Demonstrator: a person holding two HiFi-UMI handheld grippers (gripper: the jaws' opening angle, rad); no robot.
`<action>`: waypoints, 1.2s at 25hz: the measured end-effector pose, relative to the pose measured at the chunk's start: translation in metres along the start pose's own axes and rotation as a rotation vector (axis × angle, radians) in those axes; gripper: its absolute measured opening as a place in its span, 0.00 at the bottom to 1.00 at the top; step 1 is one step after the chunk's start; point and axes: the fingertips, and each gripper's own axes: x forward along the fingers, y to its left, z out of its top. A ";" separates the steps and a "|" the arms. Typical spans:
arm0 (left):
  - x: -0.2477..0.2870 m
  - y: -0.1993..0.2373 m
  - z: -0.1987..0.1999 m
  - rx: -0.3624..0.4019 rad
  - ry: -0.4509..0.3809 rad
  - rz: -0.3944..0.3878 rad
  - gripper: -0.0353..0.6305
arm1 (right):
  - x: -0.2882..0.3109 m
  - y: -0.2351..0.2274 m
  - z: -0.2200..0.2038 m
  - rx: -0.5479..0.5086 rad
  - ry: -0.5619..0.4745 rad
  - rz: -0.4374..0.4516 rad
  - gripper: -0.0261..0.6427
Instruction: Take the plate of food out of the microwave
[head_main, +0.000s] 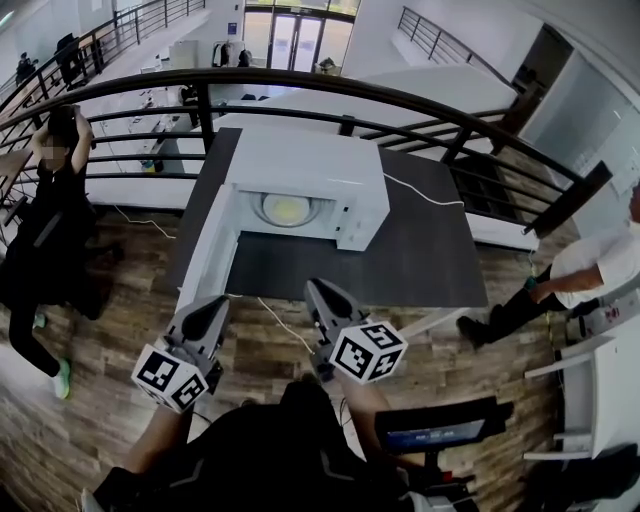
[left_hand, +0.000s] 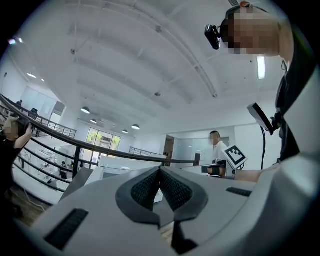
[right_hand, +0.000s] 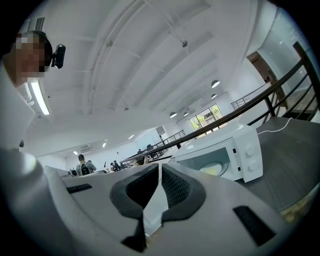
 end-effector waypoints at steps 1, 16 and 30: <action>0.002 0.002 0.001 -0.003 -0.001 0.001 0.06 | 0.004 -0.002 0.000 0.007 0.001 -0.002 0.04; 0.065 0.042 0.011 0.005 0.006 0.088 0.06 | 0.094 -0.100 -0.001 0.125 0.027 0.015 0.04; 0.103 0.079 0.009 0.033 0.049 0.201 0.06 | 0.170 -0.184 -0.057 0.512 0.132 -0.008 0.24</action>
